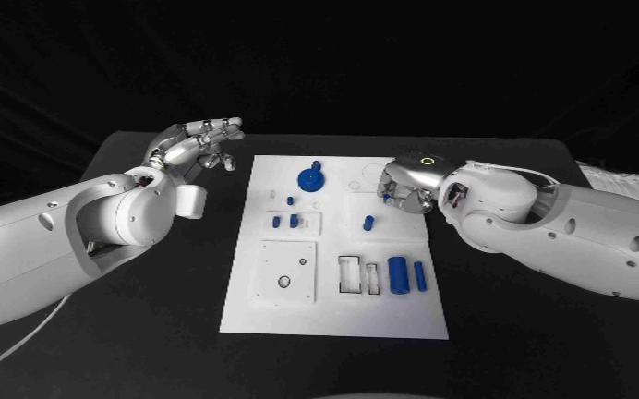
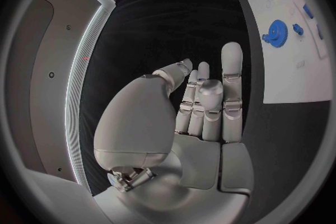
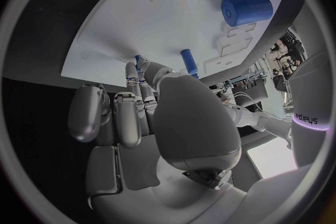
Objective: Assemble the parts on the task board
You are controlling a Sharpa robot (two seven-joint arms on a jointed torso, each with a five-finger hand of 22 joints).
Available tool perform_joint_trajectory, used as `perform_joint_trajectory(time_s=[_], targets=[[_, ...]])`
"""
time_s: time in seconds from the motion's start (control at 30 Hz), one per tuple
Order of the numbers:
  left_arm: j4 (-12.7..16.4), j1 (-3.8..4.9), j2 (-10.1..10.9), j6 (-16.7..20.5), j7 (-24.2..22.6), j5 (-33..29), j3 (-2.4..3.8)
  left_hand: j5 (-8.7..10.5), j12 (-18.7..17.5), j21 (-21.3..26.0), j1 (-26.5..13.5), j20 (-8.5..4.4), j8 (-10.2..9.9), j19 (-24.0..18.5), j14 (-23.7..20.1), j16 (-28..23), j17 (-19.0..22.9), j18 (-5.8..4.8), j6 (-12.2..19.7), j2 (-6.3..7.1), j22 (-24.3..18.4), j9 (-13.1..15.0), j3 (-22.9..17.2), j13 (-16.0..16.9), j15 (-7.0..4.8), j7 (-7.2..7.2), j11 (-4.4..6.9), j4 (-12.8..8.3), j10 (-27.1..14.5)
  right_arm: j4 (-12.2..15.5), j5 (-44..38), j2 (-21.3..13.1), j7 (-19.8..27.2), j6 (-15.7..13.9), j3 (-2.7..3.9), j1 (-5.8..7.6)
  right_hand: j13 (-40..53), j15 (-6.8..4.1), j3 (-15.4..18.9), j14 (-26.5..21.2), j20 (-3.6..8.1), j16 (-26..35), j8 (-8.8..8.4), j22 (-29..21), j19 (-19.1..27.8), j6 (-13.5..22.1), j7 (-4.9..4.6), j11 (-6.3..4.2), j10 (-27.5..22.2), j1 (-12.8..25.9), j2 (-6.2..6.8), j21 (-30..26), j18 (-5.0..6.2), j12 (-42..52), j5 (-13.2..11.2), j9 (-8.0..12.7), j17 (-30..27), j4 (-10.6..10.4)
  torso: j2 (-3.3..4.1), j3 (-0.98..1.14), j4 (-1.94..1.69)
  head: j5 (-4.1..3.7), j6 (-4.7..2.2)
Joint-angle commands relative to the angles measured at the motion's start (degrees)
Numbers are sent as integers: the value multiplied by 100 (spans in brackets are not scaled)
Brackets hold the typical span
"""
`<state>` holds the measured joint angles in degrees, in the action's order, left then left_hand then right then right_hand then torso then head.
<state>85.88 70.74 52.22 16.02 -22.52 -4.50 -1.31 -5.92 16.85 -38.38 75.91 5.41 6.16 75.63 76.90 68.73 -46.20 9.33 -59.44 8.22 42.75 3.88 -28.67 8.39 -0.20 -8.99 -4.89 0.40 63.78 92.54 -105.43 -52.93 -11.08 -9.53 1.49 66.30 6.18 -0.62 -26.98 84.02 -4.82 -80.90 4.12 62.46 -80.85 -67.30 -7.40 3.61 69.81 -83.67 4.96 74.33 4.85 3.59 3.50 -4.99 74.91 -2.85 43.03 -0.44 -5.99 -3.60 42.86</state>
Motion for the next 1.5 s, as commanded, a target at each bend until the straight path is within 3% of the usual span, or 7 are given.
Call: perform_joint_trajectory(time_s=[0.03, 0.57, 0.77, 0.93, 1.17, 1.37, 1.5], targets=[[-2, 2, -5, -24, -10, 40, 3, -19, 27, 38, -12, 0, 6, -44, -43, -27, 5, 59, 23, -52, -5, -5, 7, 5, 10, -15, 8, -21, -31, 56, 27, -24, -35, -211, 20, 2, -4, -45, -31, 373, 5, -24, 16, -5, -47, -29, 9, 9, 48, 64, 19, 28, 35, 29, 21, -11, 282, 2, -4, 0, 3, -2, -3], [-37, 2, -17, -25, -16, 40, 3, -19, 36, 37, -15, 2, 6, -44, -44, -26, 8, 58, 29, -53, -3, -5, 10, 8, 12, -16, 6, -21, -44, 851, 309, -335, -16, -365, 165, 98, -7, -46, -38, 373, 6, -27, 16, 3, -50, -33, 12, 6, 51, 75, 32, 33, 34, 28, 21, -13, 285, 13, -7, -7, 0, 27, -49], [-48, 2, -47, -33, -20, 40, 3, -19, 36, 37, -15, 2, 6, -44, -44, -26, 8, 58, 29, -53, -3, -5, 10, 8, 12, -16, 6, -21, -44, 1233, 329, -260, 86, -553, 191, 127, -12, -48, -55, 374, 10, -33, 16, 9, -52, -37, 11, 5, 55, 85, 46, 37, 34, 24, 37, -15, 290, 32, -6, -12, -17, 127, -71], [-56, 2, -67, -10, -22, 40, 3, -20, 42, 33, -12, 3, 7, -43, -44, -25, 8, 58, 29, -57, 1, -5, 8, 10, 13, -15, 6, -23, -51, 1359, 304, -26, 143, -566, 194, 106, -16, -49, -75, 375, 12, -36, 13, 9, -52, -37, 9, 5, 55, 86, 47, 38, 34, 21, 54, -16, 292, 48, -6, -13, -5, 317, -54], [-50, 2, -87, 17, -39, 40, 2, -21, 55, 108, -9, 7, 12, -70, -63, -43, 46, 71, 31, -56, -63, -3, 11, 15, 16, -16, 2, -31, -85, 1269, 266, 445, 239, -501, 179, -159, -21, -48, -99, 376, 15, -42, 10, 13, -53, -36, 5, 7, 56, 87, 44, 41, 34, 19, 68, -18, 300, 68, 2, -14, -1, 580, 3], [-41, 2, -117, 26, -51, 40, 3, -22, 64, 104, -5, 8, 10, -70, -65, -41, 45, 70, 39, -58, -58, -4, 10, 18, 18, -17, 1, -35, -95, 1081, 159, 891, 335, -449, 164, -542, -23, -47, -118, 379, 21, -56, 11, 19, -55, -40, 0, 8, 65, 92, 41, 45, 34, 21, 86, -20, 316, 88, 9, -9, -8, 799, 109], [-31, 3, -135, 18, -51, 40, 3, -24, 81, 104, 4, 10, 4, -73, -69, -40, 47, 70, 60, -61, -55, -7, 7, 24, 19, -21, -1, -45, -114, 970, 97, 1052, 376, -430, 149, -686, -25, -47, -129, 381, 24, -60, 10, 28, -58, -40, -2, 9, 69, 93, 40, 51, 32, 21, 98, -22, 320, 102, 15, -14, -14, 863, 162]])
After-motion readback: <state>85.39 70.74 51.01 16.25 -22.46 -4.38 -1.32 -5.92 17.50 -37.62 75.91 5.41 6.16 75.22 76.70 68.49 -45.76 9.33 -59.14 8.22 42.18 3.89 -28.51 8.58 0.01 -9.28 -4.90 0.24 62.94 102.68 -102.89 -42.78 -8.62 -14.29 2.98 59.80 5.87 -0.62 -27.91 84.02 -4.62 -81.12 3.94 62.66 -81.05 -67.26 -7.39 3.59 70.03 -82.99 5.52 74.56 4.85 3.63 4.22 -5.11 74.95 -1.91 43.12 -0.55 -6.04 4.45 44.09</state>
